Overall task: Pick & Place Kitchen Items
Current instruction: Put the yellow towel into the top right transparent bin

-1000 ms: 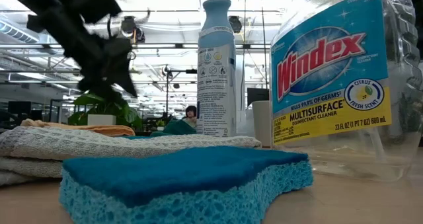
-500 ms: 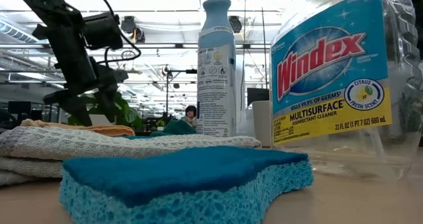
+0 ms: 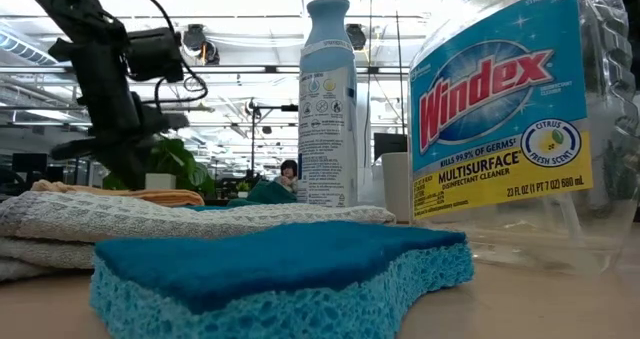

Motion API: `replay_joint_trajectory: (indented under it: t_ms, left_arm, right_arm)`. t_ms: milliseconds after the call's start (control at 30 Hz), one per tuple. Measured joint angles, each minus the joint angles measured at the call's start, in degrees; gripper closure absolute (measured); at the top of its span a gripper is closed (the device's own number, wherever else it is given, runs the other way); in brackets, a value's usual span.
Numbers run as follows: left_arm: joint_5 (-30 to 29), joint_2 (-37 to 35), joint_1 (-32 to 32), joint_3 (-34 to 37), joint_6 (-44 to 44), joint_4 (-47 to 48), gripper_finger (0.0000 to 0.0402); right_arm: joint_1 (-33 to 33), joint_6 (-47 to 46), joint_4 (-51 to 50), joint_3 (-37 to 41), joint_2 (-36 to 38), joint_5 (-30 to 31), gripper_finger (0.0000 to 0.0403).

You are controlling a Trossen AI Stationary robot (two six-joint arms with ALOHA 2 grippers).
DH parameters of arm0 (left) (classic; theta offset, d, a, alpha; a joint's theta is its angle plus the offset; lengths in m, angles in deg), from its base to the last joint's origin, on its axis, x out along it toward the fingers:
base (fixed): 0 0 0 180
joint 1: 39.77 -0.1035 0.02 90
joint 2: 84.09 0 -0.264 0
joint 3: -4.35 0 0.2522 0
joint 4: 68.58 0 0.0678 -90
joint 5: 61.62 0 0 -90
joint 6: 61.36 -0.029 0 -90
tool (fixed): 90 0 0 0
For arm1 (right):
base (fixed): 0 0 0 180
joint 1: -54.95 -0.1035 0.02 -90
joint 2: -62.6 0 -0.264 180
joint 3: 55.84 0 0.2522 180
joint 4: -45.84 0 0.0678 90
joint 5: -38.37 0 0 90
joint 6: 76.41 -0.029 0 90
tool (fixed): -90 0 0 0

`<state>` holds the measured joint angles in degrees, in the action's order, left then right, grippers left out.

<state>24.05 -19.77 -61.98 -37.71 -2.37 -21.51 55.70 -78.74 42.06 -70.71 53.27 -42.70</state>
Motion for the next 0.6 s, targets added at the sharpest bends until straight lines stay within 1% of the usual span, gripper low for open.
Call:
replay_joint_trajectory:
  t_ms: [67,133,233,300,400,500,567,600]
  left_arm:
    - [0.0,1.0,-0.8,0.0,1.7,2.5,0.0397]
    - [1.3,2.7,-1.8,0.0,1.3,3.8,0.0397]
    - [4.1,6.1,-2.8,-0.3,-2.0,3.4,0.0398]
    - [5.6,8.6,-3.2,-0.5,-6.9,2.3,0.0396]
    - [8.0,11.3,-3.4,-1.2,-18.4,-1.2,0.0398]
    - [8.9,12.6,-3.3,-2.8,-31.1,-1.5,0.0398]
    - [8.4,12.7,-2.8,-4.4,-43.1,-0.8,0.0396]
    - [6.9,12.8,-2.1,-5.2,-49.6,0.0,0.0396]
  right_arm:
    - [0.0,0.0,0.0,0.0,0.0,0.0,0.011]
    - [0.0,0.0,0.0,0.0,0.0,0.0,0.011]
    - [0.0,0.0,0.0,0.0,0.0,0.0,0.011]
    - [0.0,0.0,0.0,0.0,0.0,0.0,0.011]
    - [0.0,0.0,0.0,0.0,0.0,0.0,0.011]
    - [0.0,0.0,0.0,0.0,0.0,0.0,0.011]
    - [0.0,0.0,0.0,0.0,0.0,0.0,0.011]
    - [0.0,0.0,0.0,0.0,0.0,0.0,0.011]
